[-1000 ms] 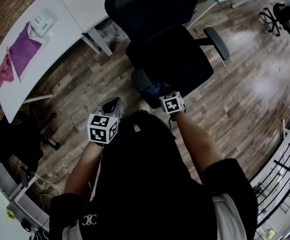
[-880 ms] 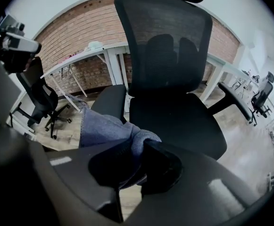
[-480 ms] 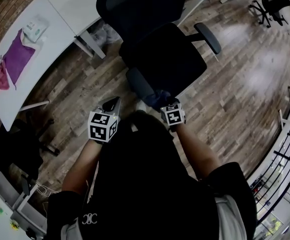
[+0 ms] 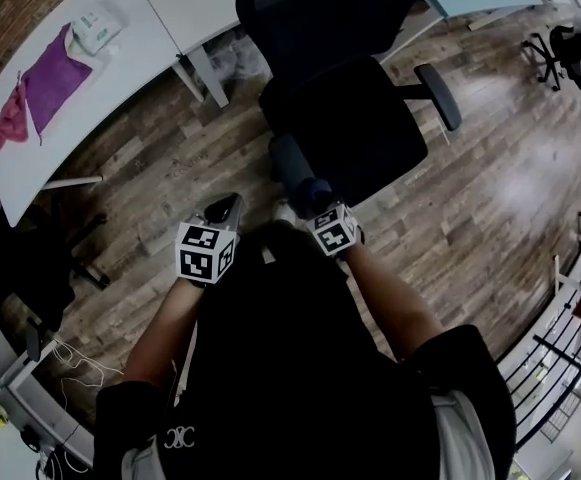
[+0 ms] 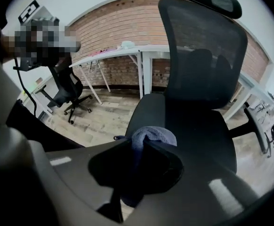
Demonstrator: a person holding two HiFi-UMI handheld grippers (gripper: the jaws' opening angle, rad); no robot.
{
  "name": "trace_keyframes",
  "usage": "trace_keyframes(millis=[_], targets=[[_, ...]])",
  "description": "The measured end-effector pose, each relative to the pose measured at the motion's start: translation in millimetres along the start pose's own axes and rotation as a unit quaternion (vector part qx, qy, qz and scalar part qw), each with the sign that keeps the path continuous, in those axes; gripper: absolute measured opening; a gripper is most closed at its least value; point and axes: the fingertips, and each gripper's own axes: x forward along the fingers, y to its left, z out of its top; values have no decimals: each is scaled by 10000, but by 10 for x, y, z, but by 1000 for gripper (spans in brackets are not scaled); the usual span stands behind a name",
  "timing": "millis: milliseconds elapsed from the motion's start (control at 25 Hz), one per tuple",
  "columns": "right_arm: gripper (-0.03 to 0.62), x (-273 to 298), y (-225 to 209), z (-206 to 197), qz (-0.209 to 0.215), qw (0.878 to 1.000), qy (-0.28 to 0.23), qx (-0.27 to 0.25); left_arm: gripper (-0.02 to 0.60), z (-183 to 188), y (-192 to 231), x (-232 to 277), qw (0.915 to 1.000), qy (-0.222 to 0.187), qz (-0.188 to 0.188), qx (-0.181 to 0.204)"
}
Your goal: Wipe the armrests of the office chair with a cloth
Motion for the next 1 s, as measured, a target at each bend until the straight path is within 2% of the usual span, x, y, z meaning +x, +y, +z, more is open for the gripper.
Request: trace_keyframes(millis=[360,720,840,1000], targets=[[71,367,-147,563,265,9983,-56,-519,5,-101,96,-98,9973,-121,527,-488],[71,739,-269,1276,560,9933,-344,-951,5,-155,130,-239,9881,-229,1186,-952],[71,790,-265,1358,597,9912,-338,-1131,5,-142,99,-257,9845,-316,1321,-1112],[71,781,-179,1259,673,9864,-530,-1401,5,-121,106,-206,9827,-358,1370,-1196]])
